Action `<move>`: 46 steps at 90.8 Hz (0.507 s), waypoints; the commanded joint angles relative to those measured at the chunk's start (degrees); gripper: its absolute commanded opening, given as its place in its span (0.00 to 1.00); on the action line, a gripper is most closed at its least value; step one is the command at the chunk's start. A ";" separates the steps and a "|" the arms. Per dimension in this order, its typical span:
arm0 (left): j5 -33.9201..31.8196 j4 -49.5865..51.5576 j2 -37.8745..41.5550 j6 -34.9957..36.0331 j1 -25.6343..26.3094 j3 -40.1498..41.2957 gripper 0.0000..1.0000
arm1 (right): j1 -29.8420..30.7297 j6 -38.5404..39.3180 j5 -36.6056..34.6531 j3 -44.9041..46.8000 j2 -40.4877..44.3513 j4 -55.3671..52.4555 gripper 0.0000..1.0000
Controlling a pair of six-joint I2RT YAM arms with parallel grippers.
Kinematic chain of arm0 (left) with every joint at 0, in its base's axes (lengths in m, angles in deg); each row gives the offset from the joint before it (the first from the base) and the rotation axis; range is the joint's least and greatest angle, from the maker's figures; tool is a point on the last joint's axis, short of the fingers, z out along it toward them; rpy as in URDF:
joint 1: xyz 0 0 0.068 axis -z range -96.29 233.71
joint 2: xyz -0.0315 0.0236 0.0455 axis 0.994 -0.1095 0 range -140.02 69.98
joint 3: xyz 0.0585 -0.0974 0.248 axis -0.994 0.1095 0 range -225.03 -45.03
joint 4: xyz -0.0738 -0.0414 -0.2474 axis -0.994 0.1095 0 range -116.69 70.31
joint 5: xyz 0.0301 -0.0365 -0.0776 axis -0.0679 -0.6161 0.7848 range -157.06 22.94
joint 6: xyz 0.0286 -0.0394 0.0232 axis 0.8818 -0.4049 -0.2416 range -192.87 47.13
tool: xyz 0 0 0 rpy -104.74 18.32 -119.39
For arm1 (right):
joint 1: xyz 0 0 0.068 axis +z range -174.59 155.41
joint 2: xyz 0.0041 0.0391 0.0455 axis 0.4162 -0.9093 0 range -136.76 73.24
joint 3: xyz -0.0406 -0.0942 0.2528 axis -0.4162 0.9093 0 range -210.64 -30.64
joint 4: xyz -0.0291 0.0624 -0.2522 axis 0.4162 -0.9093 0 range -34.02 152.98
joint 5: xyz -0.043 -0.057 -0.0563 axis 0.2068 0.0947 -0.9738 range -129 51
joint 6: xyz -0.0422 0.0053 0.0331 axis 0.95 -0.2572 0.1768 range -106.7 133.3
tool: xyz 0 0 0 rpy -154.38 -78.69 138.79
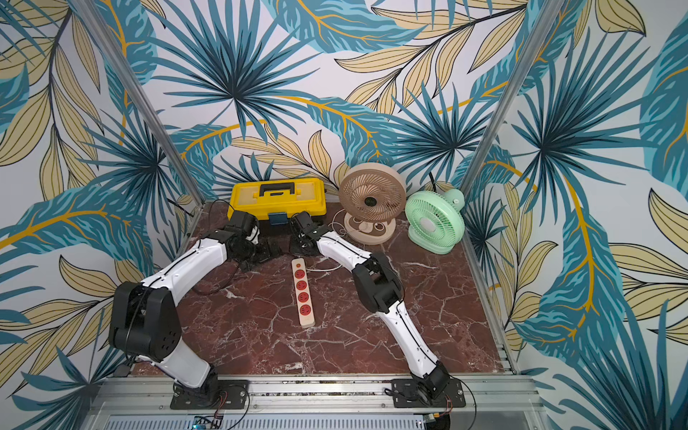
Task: Unplug the desk fan from the power strip
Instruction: Place the plug at the center of the board.
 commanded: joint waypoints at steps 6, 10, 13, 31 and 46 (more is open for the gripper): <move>-4.80 -1.55 5.38 0.80 -0.08 3.16 1.00 | -1.03 1.43 -0.34 -1.07 -2.37 -1.86 0.22; -5.81 -2.26 6.60 0.60 -0.08 3.83 1.00 | -1.24 2.20 -0.34 -0.94 -2.46 -2.40 0.32; -6.56 -2.97 7.58 0.46 -0.08 4.29 1.00 | -1.34 2.72 -0.12 -0.94 -2.46 -2.85 0.42; -12.14 -6.91 14.01 0.96 -0.08 7.20 1.00 | -1.39 8.28 -1.22 1.01 0.66 -3.48 0.72; -16.60 -8.94 17.15 2.17 -0.08 8.66 1.00 | -1.31 12.95 -2.70 9.45 9.19 1.43 0.99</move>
